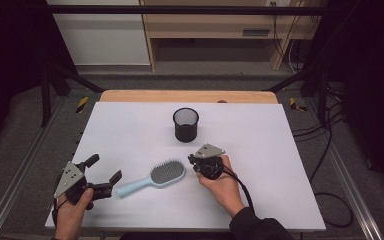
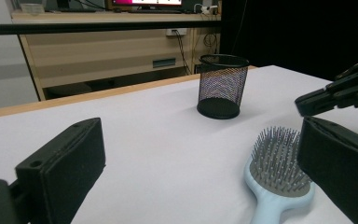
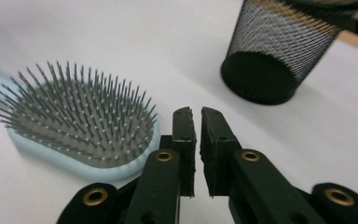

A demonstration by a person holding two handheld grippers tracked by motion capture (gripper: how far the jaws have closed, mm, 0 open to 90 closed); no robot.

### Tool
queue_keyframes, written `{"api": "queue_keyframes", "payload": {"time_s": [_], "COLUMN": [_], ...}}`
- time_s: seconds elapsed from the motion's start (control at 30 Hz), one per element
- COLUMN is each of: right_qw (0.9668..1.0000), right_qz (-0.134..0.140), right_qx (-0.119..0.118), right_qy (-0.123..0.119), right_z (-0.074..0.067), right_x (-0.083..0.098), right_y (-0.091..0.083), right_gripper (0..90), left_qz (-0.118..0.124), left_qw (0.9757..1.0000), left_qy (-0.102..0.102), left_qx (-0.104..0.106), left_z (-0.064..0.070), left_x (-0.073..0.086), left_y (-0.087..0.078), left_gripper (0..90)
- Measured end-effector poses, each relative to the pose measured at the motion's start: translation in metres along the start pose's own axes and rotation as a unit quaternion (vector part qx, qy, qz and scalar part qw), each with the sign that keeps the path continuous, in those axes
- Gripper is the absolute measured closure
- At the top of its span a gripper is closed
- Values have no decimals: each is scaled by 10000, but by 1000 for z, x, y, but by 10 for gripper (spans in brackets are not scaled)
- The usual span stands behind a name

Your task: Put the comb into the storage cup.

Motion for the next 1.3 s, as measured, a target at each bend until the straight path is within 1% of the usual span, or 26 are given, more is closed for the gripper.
{"api": "queue_keyframes", "payload": {"time_s": [0.03, 0.07, 0.13, 0.17, 0.27, 0.3, 0.33, 0.4, 0.43, 0.47, 0.53, 0.63, 0.67, 0.7, 0.77, 0.8, 0.83, 0.93, 0.97, 1.07, 1.1, 1.13, 1.2, 1.23, 1.27, 1.3], "right_qw": [10000, 9998, 9996, 9990, 9976, 9976, 9963, 9946, 9946, 9930, 9914, 9906, 9906, 9906, 9903, 9894, 9894, 9868, 9864, 9863, 9865, 9865, 9856, 9850, 9847, 9847], "right_qz": [0, 164, 241, 400, 590, 590, 685, 713, 713, 667, 619, 593, 593, 615, 659, 758, 758, 980, 1013, 1005, 989, 989, 1031, 1075, 1088, 1088], "right_qx": [0, 8, 2, 28, 97, 97, 167, 190, 190, 258, 405, 564, 564, 544, 564, 620, 620, 731, 754, 765, 785, 785, 806, 804, 803, 803], "right_qy": [0, 81, 127, 198, 347, 347, 501, 726, 726, 942, 1076, 1099, 1099, 1098, 1084, 1075, 1075, 1060, 1051, 1057, 1041, 1041, 1071, 1084, 1102, 1102], "right_z": [0, 6, 9, 16, 29, 29, 40, 51, 51, 64, 73, 81, 81, 88, 92, 102, 102, 118, 120, 123, 124, 124, 125, 125, 125, 125], "right_x": [0, -1, -1, 0, 3, 3, 8, 14, 14, 22, 32, 48, 48, 56, 57, 57, 57, 61, 63, 69, 72, 72, 71, 70, 70, 70], "right_y": [0, -9, -13, -23, -37, -37, -46, -55, -55, -61, -68, -77, -77, -84, -87, -94, -94, -107, -109, -113, -113, -113, -114, -114, -114, -114], "right_gripper": [837, 819, 802, 749, 653, 653, 574, 475, 475, 392, 302, 181, 181, 130, 120, 96, 96, 73, 70, 69, 68, 68, 64, 63, 63, 63], "left_qz": [0, -1, -26, -37, -69, -69, -65, -106, -106, -147, -174, -197, -197, -246, -264, -343, -343, -390, -421, -486, -531, -531, -629, -803, -888, -888], "left_qw": [10000, 10000, 10000, 10000, 10000, 10000, 10000, 9999, 9999, 9999, 9998, 9998, 9998, 9997, 9996, 9992, 9992, 9983, 9982, 9977, 9969, 9969, 9955, 9937, 9928, 9928], "left_qy": [0, 7, 33, 44, 51, 51, 36, 61, 61, 67, 56, 19, 19, 14, -8, -75, -75, -130, -127, -75, 25, 25, 122, 219, 238, 238], "left_qx": [0, 4, 11, 24, 23, 23, 12, 9, 9, 18, 18, 44, 44, 79, 102, 198, 198, 404, 417, 467, 584, 584, 705, 756, 767, 767], "left_z": [0, 0, 0, 1, 1, 1, 2, 3, 3, 3, 4, 6, 6, 7, 7, 9, 9, 15, 16, 22, 28, 28, 34, 36, 36, 36], "left_x": [0, 0, 0, 0, 1, 1, 0, 1, 1, 3, 3, 5, 5, 6, 7, 9, 9, 7, 7, 5, 2, 2, 0, -2, -4, -4], "left_y": [0, 0, 1, 1, 2, 2, 3, 3, 3, 4, 4, 4, 4, 4, 5, 6, 6, 11, 13, 19, 24, 24, 29, 33, 35, 35], "left_gripper": [10, 10, 10, 11, 10, 10, 10, 10, 11, 10, 10, 11, 11, 10, 14, 14, 14, 13, 13, 16, 16, 16, 14, 16, 16, 18]}}
Point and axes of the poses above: each handheld gripper's, and its own axes: y roughly forward along the jaws, x roughly out of its underside, z roughly to its right, the point moved 6 cm from there along y, roughly forward along the jaws, and after that the axes turned 12 degrees about x, right-handed, at the moved point
